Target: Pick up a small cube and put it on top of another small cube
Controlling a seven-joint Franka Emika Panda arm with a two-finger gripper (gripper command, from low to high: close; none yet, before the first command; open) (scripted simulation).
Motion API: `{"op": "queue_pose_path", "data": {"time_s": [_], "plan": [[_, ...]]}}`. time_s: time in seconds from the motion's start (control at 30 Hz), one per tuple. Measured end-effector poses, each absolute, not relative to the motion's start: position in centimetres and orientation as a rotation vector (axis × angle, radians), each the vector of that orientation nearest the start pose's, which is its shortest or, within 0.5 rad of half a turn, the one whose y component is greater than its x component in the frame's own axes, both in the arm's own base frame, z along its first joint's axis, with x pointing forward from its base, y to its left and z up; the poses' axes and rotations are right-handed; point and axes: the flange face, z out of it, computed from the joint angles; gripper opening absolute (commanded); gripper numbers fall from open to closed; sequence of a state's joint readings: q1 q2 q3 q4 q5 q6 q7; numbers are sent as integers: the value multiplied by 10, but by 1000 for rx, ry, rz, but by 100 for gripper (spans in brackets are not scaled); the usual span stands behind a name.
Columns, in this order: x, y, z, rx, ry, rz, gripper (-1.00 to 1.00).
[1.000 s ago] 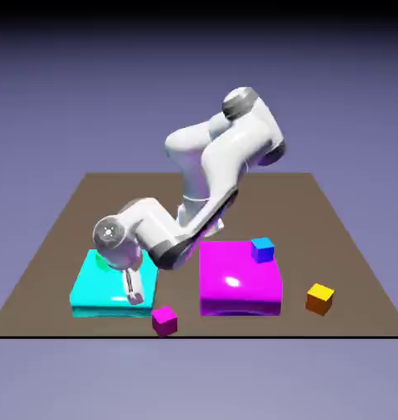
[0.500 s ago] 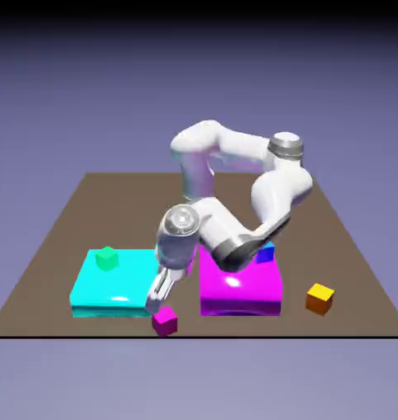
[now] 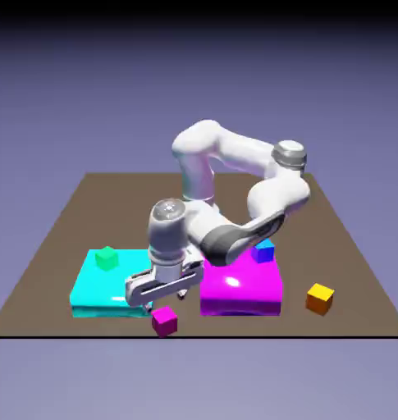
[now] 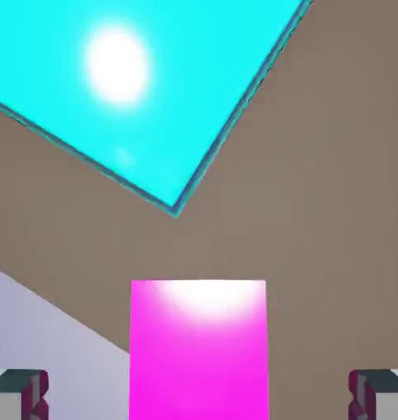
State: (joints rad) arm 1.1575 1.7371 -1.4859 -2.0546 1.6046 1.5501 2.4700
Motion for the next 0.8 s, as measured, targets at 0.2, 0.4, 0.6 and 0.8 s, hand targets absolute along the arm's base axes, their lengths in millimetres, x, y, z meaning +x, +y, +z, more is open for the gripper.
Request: {"op": "queue_pose_path", "data": {"time_s": [0.2, 0.4, 0.6, 0.8], "plan": [[542, -78, 162, 380, 3236, -157, -100], [542, -79, 196, 146, 3235, 15, -100], [539, -49, 199, -254, 3209, 138, -100], [535, -12, 204, -688, 3107, 252, -100]]}}
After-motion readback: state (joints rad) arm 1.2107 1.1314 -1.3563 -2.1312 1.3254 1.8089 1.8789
